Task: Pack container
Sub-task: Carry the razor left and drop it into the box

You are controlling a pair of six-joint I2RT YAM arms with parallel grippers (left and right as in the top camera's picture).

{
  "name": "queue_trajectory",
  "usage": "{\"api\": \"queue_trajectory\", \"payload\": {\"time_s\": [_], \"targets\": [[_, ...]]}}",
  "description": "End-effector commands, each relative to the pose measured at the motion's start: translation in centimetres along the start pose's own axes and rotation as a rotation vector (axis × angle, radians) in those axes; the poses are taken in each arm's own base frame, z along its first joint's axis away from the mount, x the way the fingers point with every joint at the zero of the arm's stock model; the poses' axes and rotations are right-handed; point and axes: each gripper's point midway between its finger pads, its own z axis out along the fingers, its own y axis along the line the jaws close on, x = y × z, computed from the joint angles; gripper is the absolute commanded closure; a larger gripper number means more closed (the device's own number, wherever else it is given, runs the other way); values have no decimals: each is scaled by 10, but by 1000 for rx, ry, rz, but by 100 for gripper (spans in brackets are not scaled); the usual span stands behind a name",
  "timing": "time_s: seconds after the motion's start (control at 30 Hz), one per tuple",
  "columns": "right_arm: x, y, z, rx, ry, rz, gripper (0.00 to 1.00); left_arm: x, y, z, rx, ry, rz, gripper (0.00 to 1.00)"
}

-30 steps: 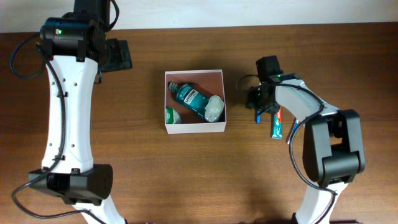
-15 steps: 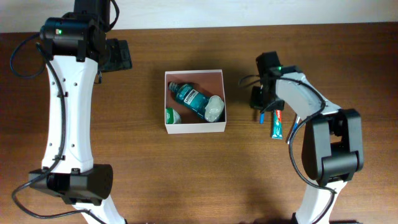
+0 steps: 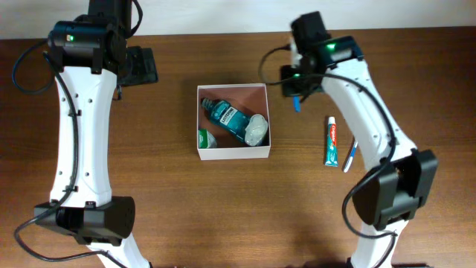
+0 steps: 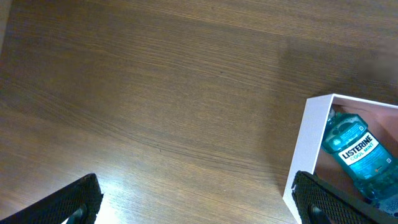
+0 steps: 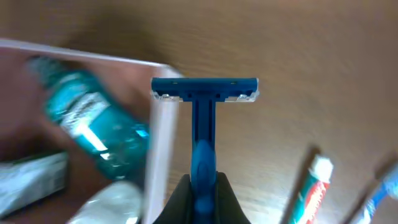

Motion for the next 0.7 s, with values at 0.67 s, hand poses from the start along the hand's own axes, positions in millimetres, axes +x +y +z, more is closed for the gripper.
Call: {"api": "queue_trajectory", "payload": {"time_s": [0.67], "targets": [[-16, 130, 40, -180, -178, -882, 76, -3, 4, -6, -6, -22, -1, 0]]}}
